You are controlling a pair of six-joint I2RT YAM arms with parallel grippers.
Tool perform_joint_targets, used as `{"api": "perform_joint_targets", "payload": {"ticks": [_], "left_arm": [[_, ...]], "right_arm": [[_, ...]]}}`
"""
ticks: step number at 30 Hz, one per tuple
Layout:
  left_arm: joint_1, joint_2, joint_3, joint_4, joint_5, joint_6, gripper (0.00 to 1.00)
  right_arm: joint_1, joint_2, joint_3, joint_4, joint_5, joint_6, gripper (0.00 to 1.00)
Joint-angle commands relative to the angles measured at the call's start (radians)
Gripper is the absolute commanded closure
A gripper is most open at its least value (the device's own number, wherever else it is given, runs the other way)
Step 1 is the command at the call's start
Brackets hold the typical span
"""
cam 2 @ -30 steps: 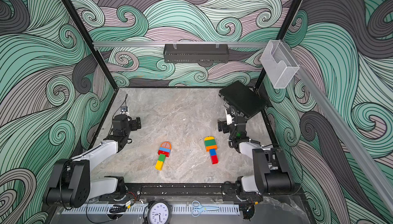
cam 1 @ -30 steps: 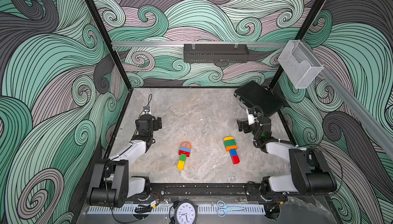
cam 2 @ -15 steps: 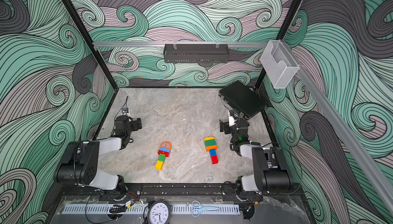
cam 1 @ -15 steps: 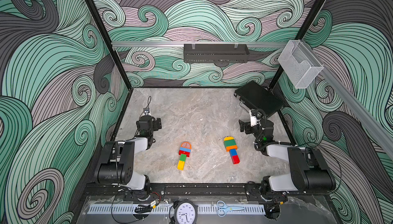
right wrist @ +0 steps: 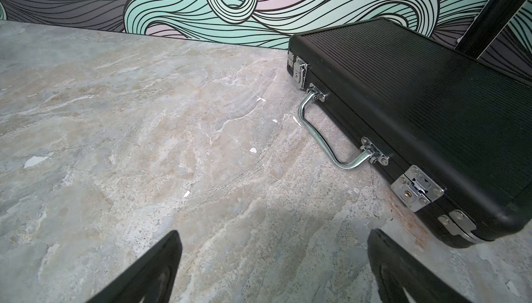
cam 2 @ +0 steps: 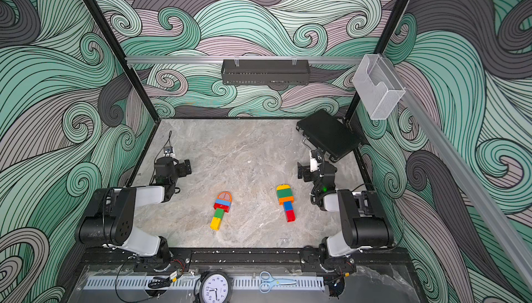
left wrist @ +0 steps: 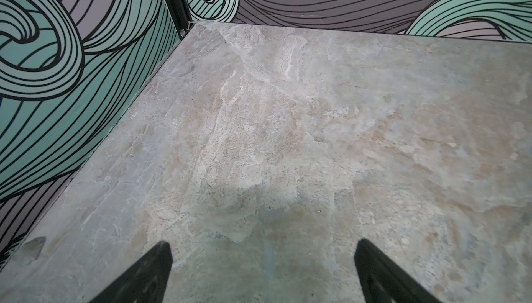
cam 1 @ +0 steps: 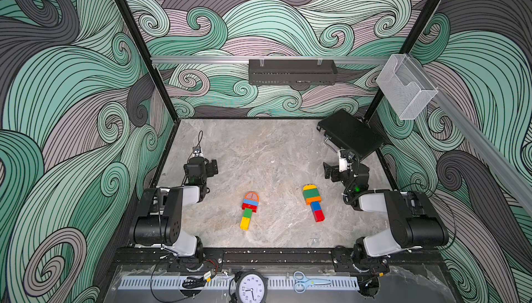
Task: Assemble an ice cream with lego
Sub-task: Reset both arms
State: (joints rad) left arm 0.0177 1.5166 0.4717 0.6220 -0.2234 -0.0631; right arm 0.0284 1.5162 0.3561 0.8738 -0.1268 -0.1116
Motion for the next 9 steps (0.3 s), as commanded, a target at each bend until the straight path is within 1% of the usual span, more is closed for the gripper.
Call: {"api": "perform_joint_targets", "payload": {"ticks": [1,9], "left_arm": [[0.006,0.005,0.009,0.019,0.013,-0.008,0.02],[0.007,0.007,0.010,0.018,0.012,-0.007,0.01]], "right_arm": [[-0.001,-0.002,-0.003,0.033,0.023,0.007,0.01],[-0.001,-0.001,0.000,0.029,0.024,0.010,0.01]]}}
